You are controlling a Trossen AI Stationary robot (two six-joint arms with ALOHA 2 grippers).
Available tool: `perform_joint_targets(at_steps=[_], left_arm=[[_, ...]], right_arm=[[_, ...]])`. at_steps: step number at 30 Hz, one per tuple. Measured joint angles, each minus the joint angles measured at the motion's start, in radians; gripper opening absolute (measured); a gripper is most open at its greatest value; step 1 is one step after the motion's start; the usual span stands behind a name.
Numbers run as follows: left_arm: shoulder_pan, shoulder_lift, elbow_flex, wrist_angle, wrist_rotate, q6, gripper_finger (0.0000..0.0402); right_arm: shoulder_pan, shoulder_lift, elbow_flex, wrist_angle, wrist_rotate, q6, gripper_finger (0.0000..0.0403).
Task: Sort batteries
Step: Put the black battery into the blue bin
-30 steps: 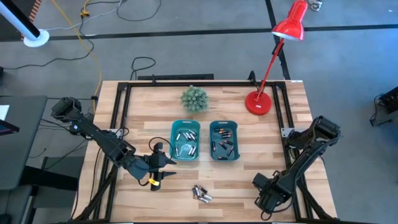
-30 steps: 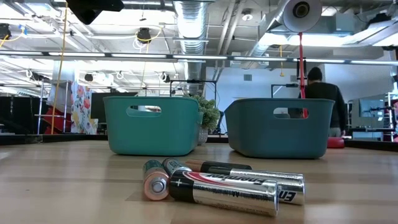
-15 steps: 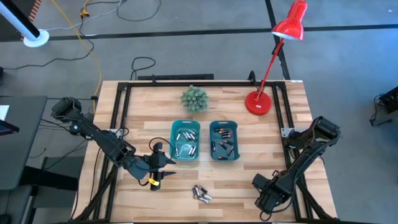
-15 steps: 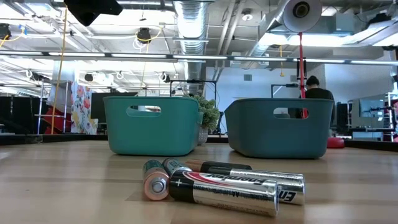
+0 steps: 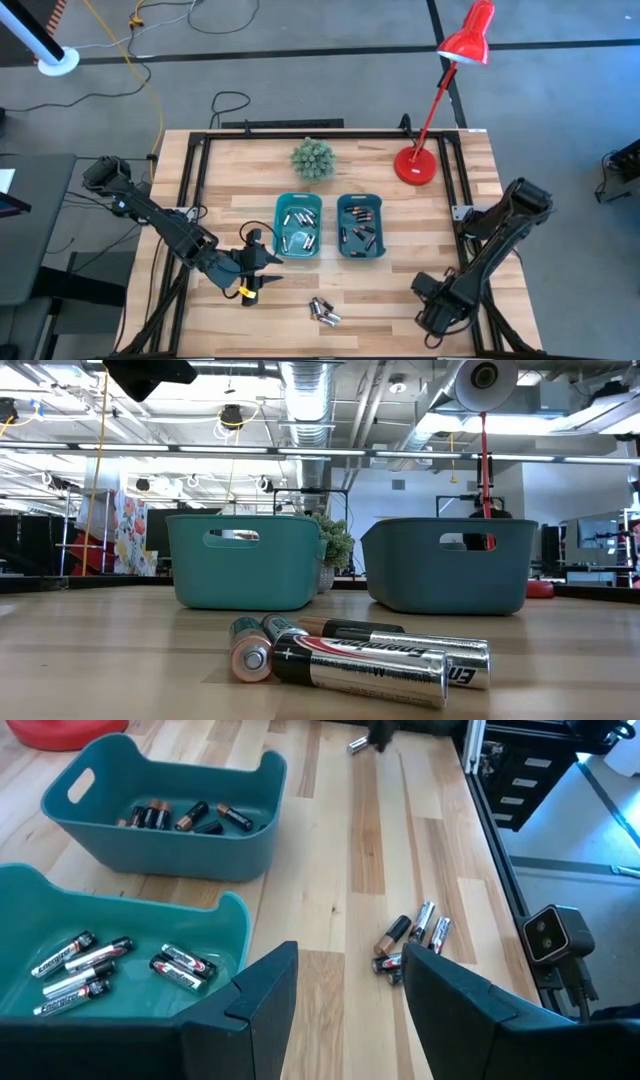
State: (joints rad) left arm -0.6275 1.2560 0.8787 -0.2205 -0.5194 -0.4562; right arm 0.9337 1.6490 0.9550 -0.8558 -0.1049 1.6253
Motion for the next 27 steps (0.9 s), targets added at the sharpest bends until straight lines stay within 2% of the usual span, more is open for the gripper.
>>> perform_joint_targets(at_steps=[8, 14, 19, 27], left_arm=[[0.0, 0.0, 0.0, 0.0, 0.0, 0.0, 0.0176], [0.0, 0.0, 0.0, 0.0, 0.0, 0.0, 0.0176], [0.0, 0.0, 0.0, 0.0, 0.0, 0.0, 0.0176], [0.0, 0.0, 0.0, 0.0, 0.0, 0.0, 0.0176]], right_arm=[[-0.029, -0.174, 0.002, -0.136, 0.097, 0.044, 0.0007], [-0.144, -0.302, 0.042, -0.259, 0.233, -0.039, 0.0007], [-0.337, -0.32, 0.137, -0.323, 0.315, -0.289, 0.0007], [-0.699, -0.189, 0.258, -0.144, 0.315, -0.821, 0.0007]])
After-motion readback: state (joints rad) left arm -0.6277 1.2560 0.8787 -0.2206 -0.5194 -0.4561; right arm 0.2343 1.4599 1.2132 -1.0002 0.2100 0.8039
